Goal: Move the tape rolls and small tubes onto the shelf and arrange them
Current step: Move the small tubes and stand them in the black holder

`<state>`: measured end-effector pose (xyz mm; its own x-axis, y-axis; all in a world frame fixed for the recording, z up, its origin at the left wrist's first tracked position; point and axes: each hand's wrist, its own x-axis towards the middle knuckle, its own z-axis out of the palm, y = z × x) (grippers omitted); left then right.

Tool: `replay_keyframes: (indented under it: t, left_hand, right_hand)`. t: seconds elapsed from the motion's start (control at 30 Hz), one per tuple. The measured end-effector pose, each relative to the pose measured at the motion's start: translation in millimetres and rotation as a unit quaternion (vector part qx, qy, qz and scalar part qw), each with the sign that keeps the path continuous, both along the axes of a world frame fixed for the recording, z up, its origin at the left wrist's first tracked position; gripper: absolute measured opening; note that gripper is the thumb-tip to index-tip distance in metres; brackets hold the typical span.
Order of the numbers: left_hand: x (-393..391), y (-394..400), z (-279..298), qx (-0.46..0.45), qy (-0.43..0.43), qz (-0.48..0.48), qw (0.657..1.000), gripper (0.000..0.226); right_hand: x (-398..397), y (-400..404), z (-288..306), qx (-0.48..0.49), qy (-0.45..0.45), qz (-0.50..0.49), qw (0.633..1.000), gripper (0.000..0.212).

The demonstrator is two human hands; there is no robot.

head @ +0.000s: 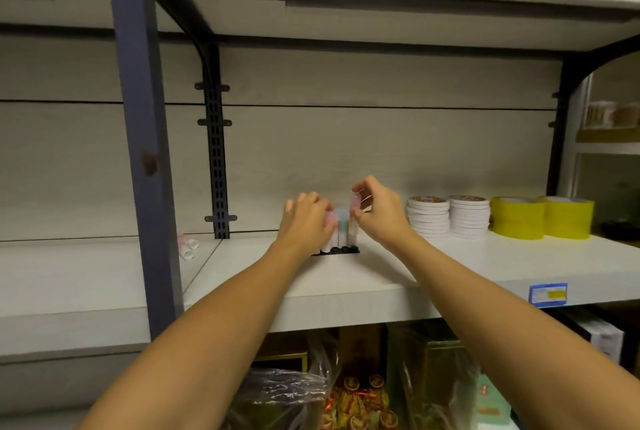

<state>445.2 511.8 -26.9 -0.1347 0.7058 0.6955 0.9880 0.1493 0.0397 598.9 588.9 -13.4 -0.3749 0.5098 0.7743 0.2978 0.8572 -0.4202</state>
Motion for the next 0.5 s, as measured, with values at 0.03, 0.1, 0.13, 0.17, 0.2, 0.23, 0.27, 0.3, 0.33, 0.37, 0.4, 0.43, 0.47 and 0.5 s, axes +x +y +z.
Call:
replay_keyframes:
  t: [0.03,0.1,0.13,0.17,0.2,0.23,0.27,0.3,0.33,0.37,0.4,0.43,0.47,0.5]
  left_hand:
    - [-1,0,0,0.001,0.019,0.005,1.0,0.03]
    - [-3,0,0,-0.007,0.049,0.02,0.999,0.03]
    - [-4,-1,0,-0.015,0.061,0.024,0.998,0.031]
    - [-4,-1,-1,-0.021,0.075,0.026,0.997,0.03]
    - [-5,-1,-2,-0.024,0.088,0.026,0.995,0.03]
    - [-5,-1,-3,-0.027,0.099,0.024,0.994,0.029]
    - [-6,-1,-4,-0.027,0.109,0.023,0.993,0.029]
    - [-7,-1,-5,-0.027,0.118,0.023,0.992,0.029]
    - [-8,-1,-5,-0.028,0.124,0.025,0.992,0.029]
    - [-8,-1,-4,-0.032,0.128,0.028,0.991,0.029]
    - [-8,-1,-4,-0.037,0.132,0.029,0.99,0.029]
    - [-9,-1,-3,-0.045,0.135,0.029,0.989,0.029]
    - [-11,-2,-2,-0.052,0.133,0.025,0.989,0.03]
    - [-12,-3,0,-0.056,0.123,0.018,0.991,0.033]
  right_hand:
    - [-3,1,0,0.006,0.001,0.003,1.0,0.021]
    - [-9,4,-1,0.015,-0.004,0.009,1.0,0.019]
    - [-12,5,-2,0.017,-0.008,0.012,1.0,0.021]
    - [-15,6,-3,0.018,-0.01,0.013,1.0,0.023]
    - [-17,8,-4,0.019,-0.011,0.013,1.0,0.025]
    - [-20,9,-5,0.021,-0.011,0.014,1.0,0.026]
    - [-23,10,-7,0.022,-0.013,0.013,1.0,0.027]
    - [-26,11,-9,0.022,-0.017,0.012,1.0,0.028]
    - [-28,11,-11,0.022,-0.022,0.012,0.999,0.029]
    - [-30,11,-14,0.02,-0.027,0.012,0.999,0.03]
    - [-31,10,-15,0.02,-0.031,0.012,0.999,0.03]
    - [-32,10,-16,0.021,-0.039,0.013,0.999,0.031]
    - [-32,10,-17,0.024,-0.048,0.012,0.998,0.031]
    - [-33,10,-16,0.028,-0.054,0.011,0.998,0.03]
